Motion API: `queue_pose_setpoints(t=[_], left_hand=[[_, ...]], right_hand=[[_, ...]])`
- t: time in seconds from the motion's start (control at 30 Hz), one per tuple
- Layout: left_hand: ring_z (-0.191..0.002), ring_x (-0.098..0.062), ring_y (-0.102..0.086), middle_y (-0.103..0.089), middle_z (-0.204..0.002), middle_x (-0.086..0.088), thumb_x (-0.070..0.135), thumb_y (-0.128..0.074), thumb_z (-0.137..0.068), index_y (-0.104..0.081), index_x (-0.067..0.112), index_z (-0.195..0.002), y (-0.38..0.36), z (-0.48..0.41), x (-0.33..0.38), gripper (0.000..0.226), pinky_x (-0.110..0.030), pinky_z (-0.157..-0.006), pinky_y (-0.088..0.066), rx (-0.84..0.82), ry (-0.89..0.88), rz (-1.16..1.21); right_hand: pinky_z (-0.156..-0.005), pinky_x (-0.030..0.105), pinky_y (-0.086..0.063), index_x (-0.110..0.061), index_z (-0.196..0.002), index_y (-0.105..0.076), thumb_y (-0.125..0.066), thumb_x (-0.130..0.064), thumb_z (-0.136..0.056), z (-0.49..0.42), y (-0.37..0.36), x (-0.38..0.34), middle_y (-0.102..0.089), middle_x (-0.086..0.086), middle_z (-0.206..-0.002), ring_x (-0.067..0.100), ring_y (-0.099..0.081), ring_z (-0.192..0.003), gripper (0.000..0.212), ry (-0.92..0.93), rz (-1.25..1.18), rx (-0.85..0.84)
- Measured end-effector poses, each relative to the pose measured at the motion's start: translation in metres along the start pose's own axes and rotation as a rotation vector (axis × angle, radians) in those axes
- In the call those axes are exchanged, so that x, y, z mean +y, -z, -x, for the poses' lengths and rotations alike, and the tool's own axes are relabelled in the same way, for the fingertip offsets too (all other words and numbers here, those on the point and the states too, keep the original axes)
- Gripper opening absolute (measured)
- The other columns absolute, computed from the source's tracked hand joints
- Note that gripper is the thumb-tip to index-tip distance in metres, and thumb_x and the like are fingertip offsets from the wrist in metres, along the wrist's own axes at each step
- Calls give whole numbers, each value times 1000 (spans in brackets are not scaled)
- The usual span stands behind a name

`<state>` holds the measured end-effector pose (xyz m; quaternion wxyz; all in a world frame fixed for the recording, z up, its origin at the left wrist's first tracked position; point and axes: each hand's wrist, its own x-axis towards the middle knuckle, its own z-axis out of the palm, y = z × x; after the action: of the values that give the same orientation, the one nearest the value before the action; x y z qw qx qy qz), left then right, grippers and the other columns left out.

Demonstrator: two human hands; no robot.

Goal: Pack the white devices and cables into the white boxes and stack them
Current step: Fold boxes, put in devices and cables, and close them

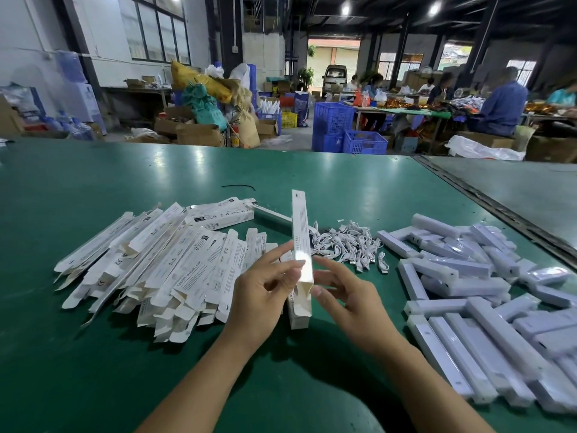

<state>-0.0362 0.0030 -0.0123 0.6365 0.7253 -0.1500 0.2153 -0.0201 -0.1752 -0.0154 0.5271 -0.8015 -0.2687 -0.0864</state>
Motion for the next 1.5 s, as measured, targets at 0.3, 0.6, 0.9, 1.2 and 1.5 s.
queue_pose_setpoints(t=[0.3,0.6,0.9,1.2,1.5], left_hand=[[-128,2,-53,-62,-132,23,24,-75,-84,-68,29,-121,3,2,-2,38,-17,-98,-48,-141,89,59],[-83,2,-69,-74,-109,17,10,-81,-76,-77,31,-95,1,3,-3,29,-15,-78,-53,0,100,24],[-87,-10,-72,-75,-106,12,0,-74,-83,-78,24,-93,3,1,-1,26,-21,-79,-56,41,136,77],[-105,-16,-68,-72,-111,7,28,-49,-94,-78,14,-101,1,3,-3,33,-29,-86,-56,-18,141,125],[-115,-23,-65,-69,-121,13,40,-40,-95,-75,31,-104,0,3,-3,38,-40,-97,-53,-21,187,176]], right_hand=[[-62,0,-39,-19,-125,-63,-59,-16,-97,1,-1,-1,-65,-27,-85,-11,-60,-65,29,96,162,63],[-64,9,-48,-15,-102,-58,-67,-13,-91,1,-5,-1,-68,-19,-78,3,-63,-66,14,172,198,106],[-91,16,-48,-35,-113,-53,-77,-25,-83,1,-8,-9,-59,-24,-123,-4,-59,-109,39,292,212,61],[-78,23,-57,-9,-100,-72,-73,-13,-85,-1,-9,-5,-72,-7,-102,5,-68,-84,16,338,216,234],[-84,23,-55,-8,-94,-79,-75,-9,-81,-1,-7,-6,-73,1,-102,5,-69,-92,14,391,237,261]])
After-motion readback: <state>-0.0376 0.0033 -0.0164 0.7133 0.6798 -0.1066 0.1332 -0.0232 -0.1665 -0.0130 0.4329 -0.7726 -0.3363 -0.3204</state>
